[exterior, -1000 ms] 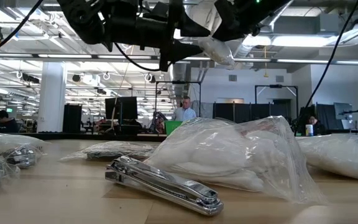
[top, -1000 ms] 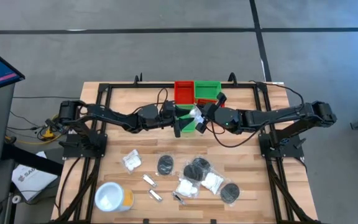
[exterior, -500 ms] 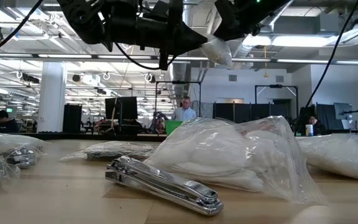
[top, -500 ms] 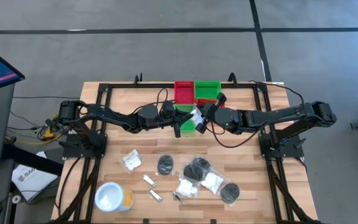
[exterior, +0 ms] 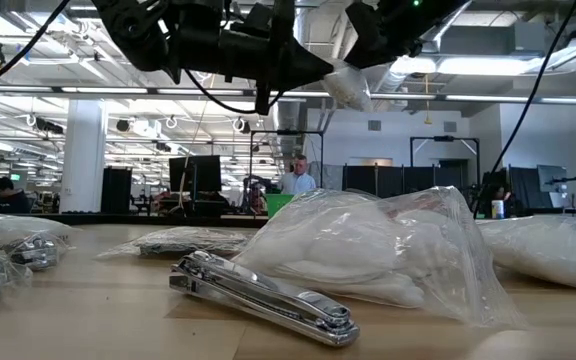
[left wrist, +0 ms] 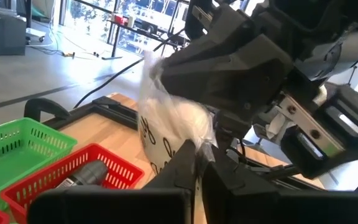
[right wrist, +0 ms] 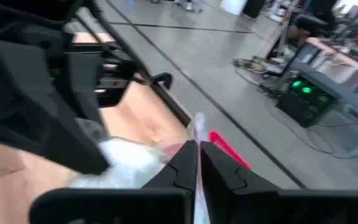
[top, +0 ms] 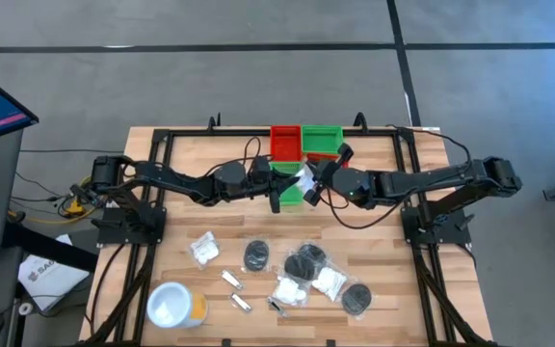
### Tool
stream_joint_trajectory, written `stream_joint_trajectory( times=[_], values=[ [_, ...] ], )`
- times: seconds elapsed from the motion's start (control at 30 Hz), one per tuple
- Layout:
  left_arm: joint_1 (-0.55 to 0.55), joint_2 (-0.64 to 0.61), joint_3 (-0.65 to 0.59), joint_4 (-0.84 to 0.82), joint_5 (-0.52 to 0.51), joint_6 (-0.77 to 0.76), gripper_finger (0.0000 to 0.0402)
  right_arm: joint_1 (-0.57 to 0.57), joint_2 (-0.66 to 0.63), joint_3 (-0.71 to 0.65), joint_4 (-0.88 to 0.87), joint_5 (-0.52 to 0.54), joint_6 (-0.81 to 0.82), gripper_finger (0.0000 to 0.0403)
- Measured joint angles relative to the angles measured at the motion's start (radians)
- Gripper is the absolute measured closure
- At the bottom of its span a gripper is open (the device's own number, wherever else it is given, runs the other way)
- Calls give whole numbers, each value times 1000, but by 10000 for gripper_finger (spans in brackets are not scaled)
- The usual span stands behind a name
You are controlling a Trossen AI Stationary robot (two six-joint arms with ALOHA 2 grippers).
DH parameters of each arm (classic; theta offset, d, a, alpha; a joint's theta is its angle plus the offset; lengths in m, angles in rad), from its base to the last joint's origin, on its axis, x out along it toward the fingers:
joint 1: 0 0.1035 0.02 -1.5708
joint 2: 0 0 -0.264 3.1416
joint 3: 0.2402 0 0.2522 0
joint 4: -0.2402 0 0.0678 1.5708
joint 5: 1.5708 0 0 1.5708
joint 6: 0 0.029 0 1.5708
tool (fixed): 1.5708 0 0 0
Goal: Pick & Place Travel size toiletries
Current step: Put the white cotton pack into the left green bin
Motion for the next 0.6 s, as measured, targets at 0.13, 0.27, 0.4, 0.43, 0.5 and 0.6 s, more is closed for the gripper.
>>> stream_joint_trajectory(
  times=[0.13, 0.27, 0.4, 0.43, 0.5, 0.6],
  values=[
    [-1, 0, 0, -13, 5, 0, 401, -1, 0, 0, 1, 24, -22, 346],
    [4, 0, 0, -32, 5, 0, 401, -1, 0, 0, 2, 25, -25, 298],
    [11, 0, 0, -50, -2, 3, 401, -1, 0, 0, 1, 32, -25, 247],
    [12, 0, 0, -51, -2, 5, 401, -1, 0, 0, 0, 40, -27, 236],
    [18, -1, 0, -54, -3, 7, 401, -1, 0, 0, -3, 59, -28, 214],
    [29, -1, 0, -83, -5, 8, 401, -1, 0, 0, -4, 84, -28, 191]
  ],
)
